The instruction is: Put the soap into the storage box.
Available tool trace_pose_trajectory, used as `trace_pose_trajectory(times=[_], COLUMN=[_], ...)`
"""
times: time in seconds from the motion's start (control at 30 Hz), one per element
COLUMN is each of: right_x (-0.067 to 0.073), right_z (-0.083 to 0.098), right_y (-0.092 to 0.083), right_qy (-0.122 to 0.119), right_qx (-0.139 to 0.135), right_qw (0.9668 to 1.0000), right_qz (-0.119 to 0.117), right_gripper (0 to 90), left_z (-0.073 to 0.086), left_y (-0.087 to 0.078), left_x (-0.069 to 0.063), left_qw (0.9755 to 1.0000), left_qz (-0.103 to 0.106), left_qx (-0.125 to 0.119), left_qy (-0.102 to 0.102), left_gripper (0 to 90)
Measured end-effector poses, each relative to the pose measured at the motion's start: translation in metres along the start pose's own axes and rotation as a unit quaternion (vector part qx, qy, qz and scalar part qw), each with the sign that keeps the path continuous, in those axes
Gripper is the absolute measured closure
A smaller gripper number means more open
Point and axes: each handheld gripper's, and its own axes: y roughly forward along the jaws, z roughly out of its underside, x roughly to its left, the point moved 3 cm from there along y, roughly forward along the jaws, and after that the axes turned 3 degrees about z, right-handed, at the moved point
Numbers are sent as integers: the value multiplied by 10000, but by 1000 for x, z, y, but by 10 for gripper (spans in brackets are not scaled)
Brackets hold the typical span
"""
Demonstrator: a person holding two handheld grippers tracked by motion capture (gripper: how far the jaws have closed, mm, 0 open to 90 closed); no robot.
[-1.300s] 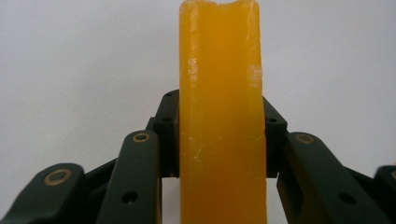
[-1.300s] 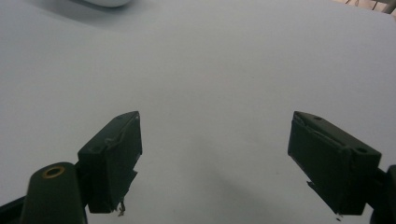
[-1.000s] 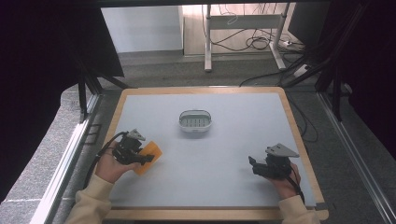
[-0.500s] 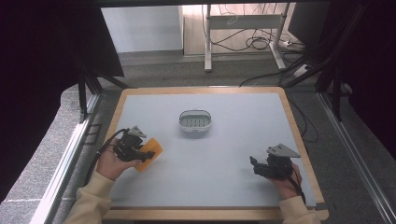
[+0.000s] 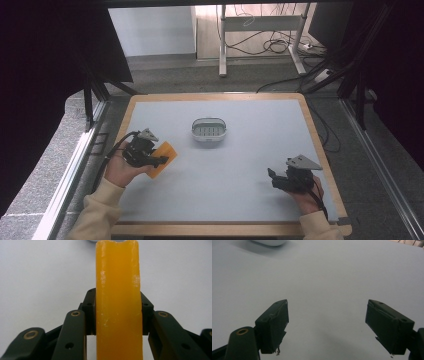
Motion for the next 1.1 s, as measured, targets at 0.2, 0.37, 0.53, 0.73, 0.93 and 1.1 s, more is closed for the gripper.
trace_pose_trajectory(times=[0.2,0.37,0.53,0.73,0.93,1.1], right_x=[1,0,0,0,0,0], right_z=[0,0,1,1,1,1], right_y=[1,1,0,0,0,0], right_qy=[-14,-7,0,-9,-9,-5], right_qx=[4,23,39,48,49,69], right_qw=[10000,10000,10000,10000,10000,9999], right_qz=[-3,12,30,47,63,73], right_gripper=[191,191,191,191,191,191], left_z=[-8,-15,-21,-26,-29,-32], left_y=[-1,-3,-4,-6,-6,-7], left_x=[1,3,3,3,4,6], left_qw=[10000,10000,9999,9998,9997,9996], left_qz=[11,-12,-30,-15,-18,-81], left_qx=[-38,-65,-102,-159,-132,-136], left_qy=[50,72,98,152,180,224], left_gripper=[620,619,620,620,620,620])
